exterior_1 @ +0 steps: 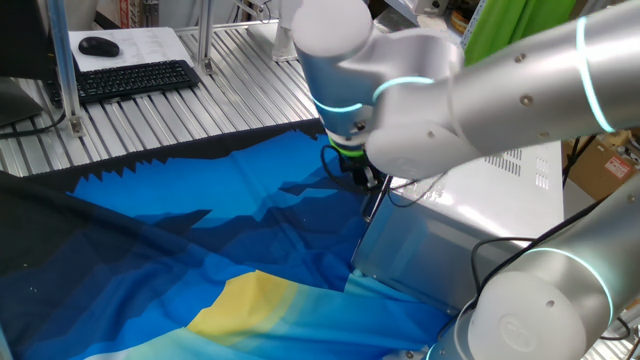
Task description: Open the microwave door
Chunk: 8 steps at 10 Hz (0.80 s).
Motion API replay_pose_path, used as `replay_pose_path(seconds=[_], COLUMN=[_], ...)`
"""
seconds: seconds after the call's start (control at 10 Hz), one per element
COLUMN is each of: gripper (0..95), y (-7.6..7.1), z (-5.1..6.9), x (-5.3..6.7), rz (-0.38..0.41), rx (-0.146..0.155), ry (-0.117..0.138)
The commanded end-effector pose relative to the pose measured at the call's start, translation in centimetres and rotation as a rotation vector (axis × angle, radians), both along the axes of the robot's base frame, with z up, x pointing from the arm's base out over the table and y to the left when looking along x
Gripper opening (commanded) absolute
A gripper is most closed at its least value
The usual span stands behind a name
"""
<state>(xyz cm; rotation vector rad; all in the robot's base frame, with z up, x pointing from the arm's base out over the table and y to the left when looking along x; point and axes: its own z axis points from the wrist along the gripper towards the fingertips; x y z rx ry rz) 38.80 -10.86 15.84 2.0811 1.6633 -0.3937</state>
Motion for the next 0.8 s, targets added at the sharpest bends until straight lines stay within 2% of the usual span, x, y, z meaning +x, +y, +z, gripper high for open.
replay_pose_path(seconds=[0.1, 0.3, 0.4, 0.6, 0.7, 0.8], gripper=[38.0, 38.0, 38.0, 38.0, 19.0, 19.0], y=[-0.05, -0.01, 0.02, -0.06, -0.12, -0.15], z=[0.08, 0.14, 0.20, 0.14, 0.05, -0.01], x=[-0.35, -0.51, -0.60, -0.54, -0.46, -0.42], rz=[0.001, 0.024, 0.044, 0.049, 0.054, 0.050], rx=[0.001, -0.008, -0.019, -0.038, -0.028, -0.015], ry=[-0.002, -0.013, -0.001, 0.000, -0.007, -0.007])
